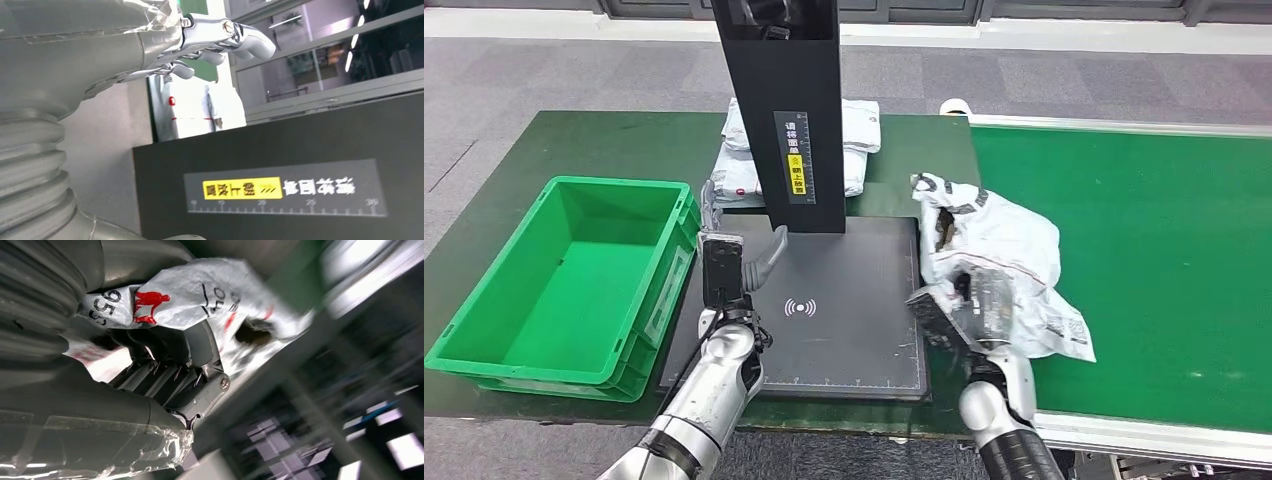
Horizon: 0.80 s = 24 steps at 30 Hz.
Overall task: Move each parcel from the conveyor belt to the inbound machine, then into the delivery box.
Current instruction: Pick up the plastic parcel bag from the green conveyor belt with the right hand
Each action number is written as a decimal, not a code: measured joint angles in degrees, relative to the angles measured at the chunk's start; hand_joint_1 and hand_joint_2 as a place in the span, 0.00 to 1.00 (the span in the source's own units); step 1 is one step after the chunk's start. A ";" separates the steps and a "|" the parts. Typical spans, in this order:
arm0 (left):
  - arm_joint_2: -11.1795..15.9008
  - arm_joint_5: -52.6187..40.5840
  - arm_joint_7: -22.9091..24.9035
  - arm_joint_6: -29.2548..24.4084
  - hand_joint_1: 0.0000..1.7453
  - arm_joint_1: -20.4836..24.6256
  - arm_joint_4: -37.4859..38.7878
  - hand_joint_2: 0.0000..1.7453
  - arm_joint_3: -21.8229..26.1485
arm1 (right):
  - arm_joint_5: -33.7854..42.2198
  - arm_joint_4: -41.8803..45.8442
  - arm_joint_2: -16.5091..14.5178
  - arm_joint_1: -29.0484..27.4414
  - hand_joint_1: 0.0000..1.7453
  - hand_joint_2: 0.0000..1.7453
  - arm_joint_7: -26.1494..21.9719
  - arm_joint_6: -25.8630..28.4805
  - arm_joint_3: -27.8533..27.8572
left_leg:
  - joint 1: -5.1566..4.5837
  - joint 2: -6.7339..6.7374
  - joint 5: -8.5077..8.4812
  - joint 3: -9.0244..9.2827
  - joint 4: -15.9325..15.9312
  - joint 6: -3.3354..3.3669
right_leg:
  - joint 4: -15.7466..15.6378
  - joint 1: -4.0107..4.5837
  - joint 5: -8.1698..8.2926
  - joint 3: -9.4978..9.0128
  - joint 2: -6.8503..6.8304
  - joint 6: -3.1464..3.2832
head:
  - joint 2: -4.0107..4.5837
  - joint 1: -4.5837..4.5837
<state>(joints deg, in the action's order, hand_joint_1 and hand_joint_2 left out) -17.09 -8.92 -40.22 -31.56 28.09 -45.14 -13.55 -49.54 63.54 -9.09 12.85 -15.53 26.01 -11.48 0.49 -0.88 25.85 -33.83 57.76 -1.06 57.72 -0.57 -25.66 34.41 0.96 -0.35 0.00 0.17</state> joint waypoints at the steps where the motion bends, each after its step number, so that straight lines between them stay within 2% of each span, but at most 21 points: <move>1: 0.10 -0.05 0.00 0.02 0.00 0.01 -0.31 1.00 0.00 | 0.28 0.39 -0.33 0.15 1.00 1.00 -0.07 -0.65 -2.80 | 0.00 -0.01 0.00 0.00 0.00 0.00 | 0.00 0.00 0.00 0.00 -0.01 0.00 | 0.00 0.00; 5: 0.44 -0.31 0.00 0.08 0.00 0.07 -1.15 1.00 0.00 | 1.39 1.33 -1.26 0.49 1.00 1.00 -0.21 -1.85 -10.76 | -0.02 -0.09 0.00 -0.03 0.01 0.00 | 0.00 -0.03 0.00 -0.01 -0.08 0.00 | 0.00 0.00; 9: 0.71 -0.37 0.00 0.08 0.00 0.12 -1.55 1.00 0.00 | 2.90 1.64 -1.41 0.83 1.00 1.00 -0.25 -2.75 -14.35 | -0.08 -0.11 0.00 -0.05 0.02 0.01 | -0.01 -0.08 0.00 -0.01 -0.09 -0.01 | 0.00 0.01; 14: 0.81 -0.33 0.00 0.38 0.00 0.90 -1.55 1.00 -0.01 | 8.94 1.30 -1.40 2.35 1.00 1.00 -0.03 -11.33 -18.95 | -0.09 -0.10 0.00 -0.05 0.03 0.01 | -0.01 -0.07 0.01 0.01 -0.08 -0.01 | 0.00 0.00; 15: 0.80 -0.25 0.00 0.52 0.00 1.20 -1.50 1.00 -0.03 | 9.89 0.81 -1.41 2.88 0.95 1.00 0.10 -13.10 -20.00 | -0.09 -0.10 0.00 -0.05 0.03 0.01 | -0.01 -0.06 0.01 0.01 -0.08 -0.01 | 0.00 -0.01; 18: 0.75 0.32 0.00 1.05 0.00 2.16 -1.21 1.00 -0.17 | 11.80 -2.26 -1.50 4.74 0.20 1.00 0.83 -16.47 -22.50 | -0.08 -0.11 -0.02 -0.04 0.03 -0.02 | -0.01 -0.04 0.01 0.01 -0.09 -0.01 | 0.00 0.00; 19: 0.74 0.56 0.00 1.21 0.00 2.46 -1.09 1.00 -0.26 | 12.04 -3.55 -1.53 5.35 0.00 1.00 1.26 -16.84 -23.16 | -0.08 -0.11 -0.03 -0.04 0.03 -0.03 | -0.01 -0.04 0.01 0.01 -0.09 -0.01 | 0.00 0.00; 24: 0.78 1.66 0.00 1.34 0.00 3.08 -1.13 1.00 -1.01 | 14.02 -8.19 -1.45 6.67 0.00 1.00 1.31 -14.39 -24.60 | -0.07 -0.13 -0.04 -0.05 0.03 -0.04 | -0.01 -0.06 0.01 0.01 -0.10 0.00 | 0.00 0.01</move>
<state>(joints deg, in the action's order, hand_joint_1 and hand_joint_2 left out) -16.31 -7.26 -40.22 -30.21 31.17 -46.26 -14.56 -35.52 55.36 -10.53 19.52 -14.22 11.62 -36.08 0.43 -1.01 25.82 -33.88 57.79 -1.10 57.72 -0.62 -25.65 34.43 0.87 -0.36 0.00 0.17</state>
